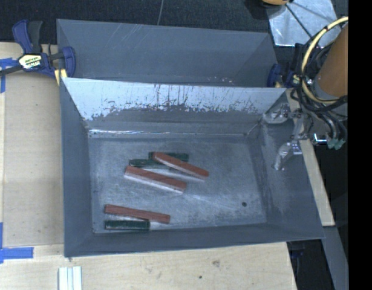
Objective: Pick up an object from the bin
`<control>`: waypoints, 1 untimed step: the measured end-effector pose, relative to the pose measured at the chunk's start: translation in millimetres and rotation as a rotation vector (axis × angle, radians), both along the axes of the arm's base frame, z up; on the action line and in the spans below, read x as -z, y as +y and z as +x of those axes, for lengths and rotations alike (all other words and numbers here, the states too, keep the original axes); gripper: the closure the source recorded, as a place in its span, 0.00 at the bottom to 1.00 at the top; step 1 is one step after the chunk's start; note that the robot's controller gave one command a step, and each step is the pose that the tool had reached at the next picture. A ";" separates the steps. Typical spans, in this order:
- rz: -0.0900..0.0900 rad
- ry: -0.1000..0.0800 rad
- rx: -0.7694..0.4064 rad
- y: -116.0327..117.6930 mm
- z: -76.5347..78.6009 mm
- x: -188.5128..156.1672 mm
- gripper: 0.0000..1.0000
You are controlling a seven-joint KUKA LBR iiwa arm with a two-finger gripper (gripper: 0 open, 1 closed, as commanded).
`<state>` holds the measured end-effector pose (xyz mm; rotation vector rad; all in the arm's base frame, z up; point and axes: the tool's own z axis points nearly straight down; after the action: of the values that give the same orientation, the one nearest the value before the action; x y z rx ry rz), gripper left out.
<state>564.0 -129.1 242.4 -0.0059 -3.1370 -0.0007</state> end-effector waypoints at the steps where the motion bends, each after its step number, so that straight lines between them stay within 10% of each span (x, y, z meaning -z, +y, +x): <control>1: -0.002 -0.009 -0.003 0.5 1.5 -4.8 0.00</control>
Offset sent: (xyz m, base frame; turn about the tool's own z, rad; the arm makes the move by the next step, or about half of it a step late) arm 0.0303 0.0756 -0.0666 -0.2366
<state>565.5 -128.6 247.2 -0.0013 -3.1457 0.0019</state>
